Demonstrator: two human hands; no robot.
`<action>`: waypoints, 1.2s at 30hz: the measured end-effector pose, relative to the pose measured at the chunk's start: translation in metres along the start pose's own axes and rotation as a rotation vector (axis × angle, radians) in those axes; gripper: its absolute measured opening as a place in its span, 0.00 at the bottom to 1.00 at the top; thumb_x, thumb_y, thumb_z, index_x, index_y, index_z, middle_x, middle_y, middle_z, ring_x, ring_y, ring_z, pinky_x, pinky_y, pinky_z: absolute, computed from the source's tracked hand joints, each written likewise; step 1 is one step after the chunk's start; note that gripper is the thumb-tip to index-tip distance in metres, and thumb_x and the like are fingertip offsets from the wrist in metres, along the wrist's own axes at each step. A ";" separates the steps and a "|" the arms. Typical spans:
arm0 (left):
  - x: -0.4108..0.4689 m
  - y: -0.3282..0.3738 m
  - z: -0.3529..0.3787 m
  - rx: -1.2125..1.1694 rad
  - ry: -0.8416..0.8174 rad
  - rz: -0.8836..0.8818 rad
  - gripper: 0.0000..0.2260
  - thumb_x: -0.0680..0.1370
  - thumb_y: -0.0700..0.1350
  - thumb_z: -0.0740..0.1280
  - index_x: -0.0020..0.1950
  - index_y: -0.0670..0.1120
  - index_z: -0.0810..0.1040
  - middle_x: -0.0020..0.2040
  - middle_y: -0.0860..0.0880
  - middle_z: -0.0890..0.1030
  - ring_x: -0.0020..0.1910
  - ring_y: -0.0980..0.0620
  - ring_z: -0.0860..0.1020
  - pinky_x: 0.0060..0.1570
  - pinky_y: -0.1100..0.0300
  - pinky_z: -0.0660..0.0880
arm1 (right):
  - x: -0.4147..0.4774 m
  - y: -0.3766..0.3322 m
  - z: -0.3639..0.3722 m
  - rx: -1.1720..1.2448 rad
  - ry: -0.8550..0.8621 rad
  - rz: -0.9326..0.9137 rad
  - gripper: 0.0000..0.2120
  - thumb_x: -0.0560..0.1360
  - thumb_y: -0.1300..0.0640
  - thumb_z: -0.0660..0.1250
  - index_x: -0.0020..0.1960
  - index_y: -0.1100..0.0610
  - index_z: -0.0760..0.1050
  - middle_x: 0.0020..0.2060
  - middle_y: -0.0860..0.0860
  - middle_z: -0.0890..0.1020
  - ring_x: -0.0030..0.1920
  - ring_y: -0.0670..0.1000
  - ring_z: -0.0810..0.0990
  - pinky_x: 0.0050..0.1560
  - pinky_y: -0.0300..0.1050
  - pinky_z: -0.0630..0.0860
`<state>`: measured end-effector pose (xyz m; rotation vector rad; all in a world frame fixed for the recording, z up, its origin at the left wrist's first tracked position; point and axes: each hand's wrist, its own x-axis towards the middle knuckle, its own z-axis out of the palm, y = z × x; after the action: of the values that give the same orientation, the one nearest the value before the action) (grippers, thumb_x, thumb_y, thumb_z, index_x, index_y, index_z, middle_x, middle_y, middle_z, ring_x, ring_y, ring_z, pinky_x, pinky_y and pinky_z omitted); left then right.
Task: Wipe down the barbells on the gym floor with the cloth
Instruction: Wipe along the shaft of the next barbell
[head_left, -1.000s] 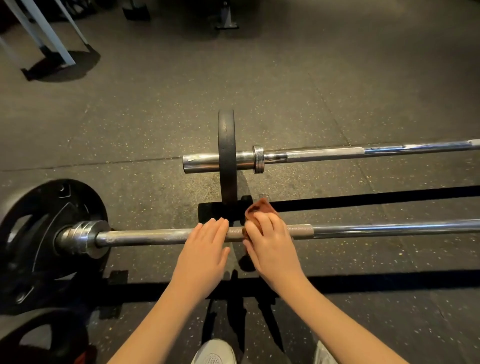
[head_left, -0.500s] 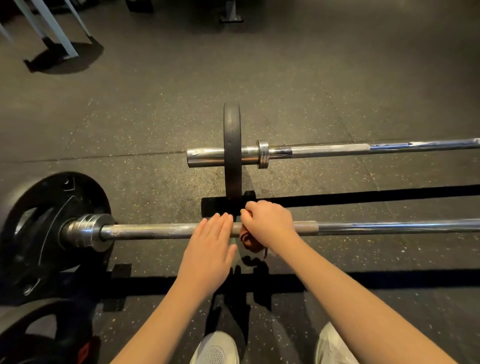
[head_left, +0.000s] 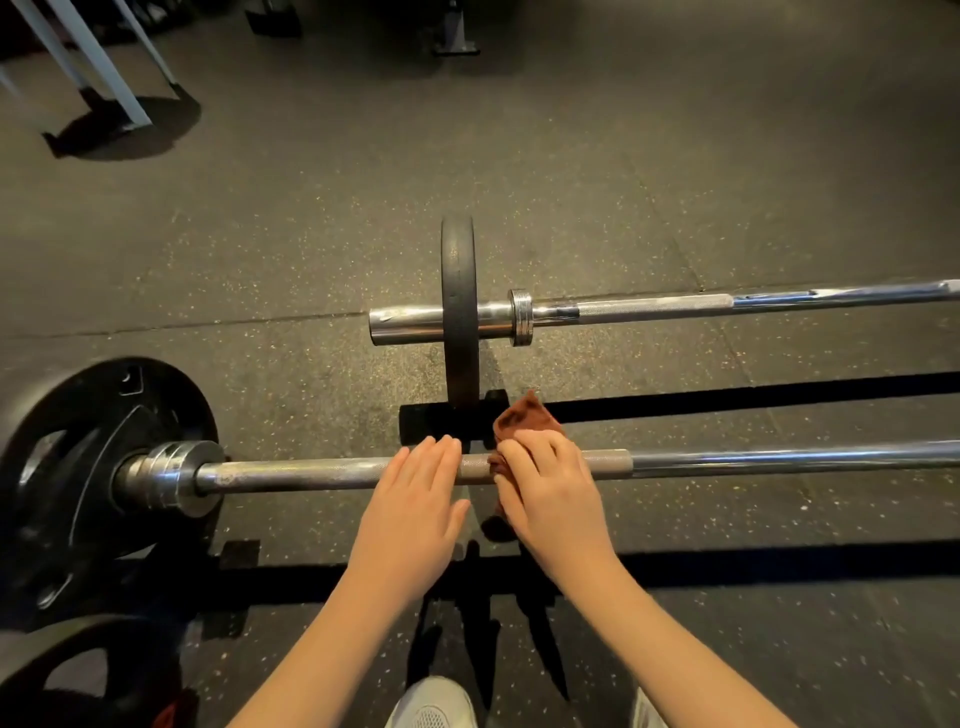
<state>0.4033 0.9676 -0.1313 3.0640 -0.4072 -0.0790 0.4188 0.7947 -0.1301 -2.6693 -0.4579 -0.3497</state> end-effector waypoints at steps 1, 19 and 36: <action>0.000 0.000 0.000 -0.004 0.008 0.000 0.27 0.78 0.54 0.51 0.72 0.42 0.68 0.69 0.46 0.73 0.69 0.47 0.71 0.72 0.52 0.60 | 0.002 0.001 0.000 -0.015 -0.022 -0.010 0.12 0.75 0.51 0.60 0.50 0.56 0.78 0.46 0.51 0.80 0.46 0.54 0.76 0.45 0.47 0.75; 0.000 0.002 -0.003 -0.003 -0.029 -0.013 0.28 0.78 0.55 0.51 0.72 0.41 0.69 0.68 0.45 0.74 0.68 0.46 0.72 0.73 0.53 0.58 | 0.021 0.011 0.002 0.116 -0.117 0.062 0.14 0.77 0.49 0.58 0.53 0.55 0.77 0.48 0.50 0.80 0.50 0.54 0.77 0.51 0.49 0.75; -0.001 0.004 -0.006 -0.062 -0.024 -0.016 0.26 0.80 0.55 0.51 0.75 0.43 0.64 0.73 0.46 0.69 0.73 0.48 0.66 0.73 0.52 0.53 | 0.057 0.032 -0.020 0.029 -0.330 0.306 0.13 0.79 0.49 0.57 0.51 0.53 0.78 0.43 0.51 0.79 0.46 0.57 0.78 0.42 0.48 0.73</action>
<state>0.4014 0.9645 -0.1251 3.0083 -0.3748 -0.1260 0.4795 0.7733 -0.1057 -2.7190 -0.1390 0.1883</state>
